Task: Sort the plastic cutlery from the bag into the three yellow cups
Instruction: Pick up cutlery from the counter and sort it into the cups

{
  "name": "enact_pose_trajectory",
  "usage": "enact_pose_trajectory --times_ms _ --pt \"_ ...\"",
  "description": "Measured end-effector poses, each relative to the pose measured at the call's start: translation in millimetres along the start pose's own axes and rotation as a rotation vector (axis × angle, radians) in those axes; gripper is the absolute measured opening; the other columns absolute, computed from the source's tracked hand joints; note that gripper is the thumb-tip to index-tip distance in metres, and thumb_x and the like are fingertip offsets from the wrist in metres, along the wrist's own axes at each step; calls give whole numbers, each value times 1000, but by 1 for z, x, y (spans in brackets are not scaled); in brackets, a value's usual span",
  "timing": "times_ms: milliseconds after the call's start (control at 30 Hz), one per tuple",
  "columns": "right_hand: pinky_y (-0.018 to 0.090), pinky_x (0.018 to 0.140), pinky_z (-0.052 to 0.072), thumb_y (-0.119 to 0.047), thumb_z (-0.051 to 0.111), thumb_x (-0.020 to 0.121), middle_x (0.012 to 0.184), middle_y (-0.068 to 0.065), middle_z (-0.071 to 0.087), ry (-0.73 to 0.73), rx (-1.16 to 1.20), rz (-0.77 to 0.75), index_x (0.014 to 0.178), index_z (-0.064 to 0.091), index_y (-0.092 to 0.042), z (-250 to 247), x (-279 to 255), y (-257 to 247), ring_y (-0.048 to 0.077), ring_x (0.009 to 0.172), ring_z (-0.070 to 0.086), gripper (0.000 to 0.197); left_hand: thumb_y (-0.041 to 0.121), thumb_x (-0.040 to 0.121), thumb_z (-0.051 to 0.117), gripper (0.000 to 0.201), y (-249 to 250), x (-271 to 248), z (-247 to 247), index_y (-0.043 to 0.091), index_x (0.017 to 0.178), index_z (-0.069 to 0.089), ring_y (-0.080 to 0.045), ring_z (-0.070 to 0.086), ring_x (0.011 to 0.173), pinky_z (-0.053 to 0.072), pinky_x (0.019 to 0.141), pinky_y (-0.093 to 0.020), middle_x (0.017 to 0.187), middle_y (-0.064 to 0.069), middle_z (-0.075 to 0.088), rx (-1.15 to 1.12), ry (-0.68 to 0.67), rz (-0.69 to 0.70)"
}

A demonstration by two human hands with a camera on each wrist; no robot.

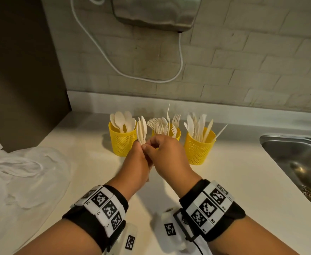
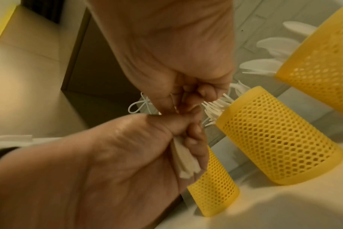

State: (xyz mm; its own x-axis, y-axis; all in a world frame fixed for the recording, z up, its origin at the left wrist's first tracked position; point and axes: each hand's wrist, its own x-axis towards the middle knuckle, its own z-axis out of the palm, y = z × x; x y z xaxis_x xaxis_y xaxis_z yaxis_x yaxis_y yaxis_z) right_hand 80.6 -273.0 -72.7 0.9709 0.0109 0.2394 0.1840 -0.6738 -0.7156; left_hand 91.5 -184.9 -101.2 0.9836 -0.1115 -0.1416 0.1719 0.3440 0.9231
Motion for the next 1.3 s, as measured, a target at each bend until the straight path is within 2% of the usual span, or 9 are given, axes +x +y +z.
enact_pose_trajectory --times_ms 167,300,400,533,667,867,1100,1200,1300 --pt "20 46 48 -25 64 87 60 -4 67 -51 57 124 73 63 -22 -8 1 -3 6 45 61 15 43 105 16 48 -9 3 -4 27 94 60 -17 56 60 38 58 -28 58 1 69 97 13 -70" --pt "35 62 55 -20 65 85 71 2 72 -67 134 155 75 70 -13 -10 2 -2 16 63 67 13 29 108 15 38 -9 1 -6 24 94 51 -7 43 34 34 36 -17 39 7 54 198 -55 -31" --pt "35 65 55 -20 69 85 73 4 72 -80 212 187 77 71 -13 -8 4 0 18 65 66 11 29 106 17 41 -8 3 -10 20 114 56 -6 49 40 41 40 -13 48 7 61 200 -136 17" --pt "36 64 47 -11 71 85 70 8 64 -120 383 277 80 71 -1 -10 8 2 20 65 55 11 2 101 44 29 -6 2 -9 21 122 52 -1 67 88 57 85 -22 107 4 65 323 -122 177" --pt "25 60 47 -10 65 91 63 2 65 -236 456 274 72 66 -7 -19 9 3 15 61 57 20 -11 94 48 48 -9 3 -10 35 111 48 4 64 75 47 61 -11 106 3 64 435 -165 232" --pt "40 65 51 -10 58 97 76 19 60 -189 598 247 85 61 -1 -22 9 3 27 64 57 16 15 94 56 26 -5 5 -8 25 117 51 -13 41 61 35 48 -28 79 -2 54 377 -153 278" --pt "30 69 51 -13 61 94 79 -1 63 414 606 61 88 64 -19 -51 26 8 11 70 56 9 28 103 46 21 -2 -3 -1 8 95 48 -15 38 53 37 48 -29 60 5 42 334 -14 383" --pt "20 71 48 -15 59 95 85 -7 62 689 370 -63 90 59 -23 -73 32 28 5 74 57 10 26 103 46 23 0 -1 -5 12 85 49 -14 44 51 44 50 -27 59 5 47 351 51 388" --pt "24 72 42 -18 56 97 95 1 62 699 17 -9 96 60 -17 -77 34 62 15 82 56 5 25 100 52 22 1 -1 -7 7 88 57 -14 50 53 46 49 -23 64 -1 52 289 78 352"
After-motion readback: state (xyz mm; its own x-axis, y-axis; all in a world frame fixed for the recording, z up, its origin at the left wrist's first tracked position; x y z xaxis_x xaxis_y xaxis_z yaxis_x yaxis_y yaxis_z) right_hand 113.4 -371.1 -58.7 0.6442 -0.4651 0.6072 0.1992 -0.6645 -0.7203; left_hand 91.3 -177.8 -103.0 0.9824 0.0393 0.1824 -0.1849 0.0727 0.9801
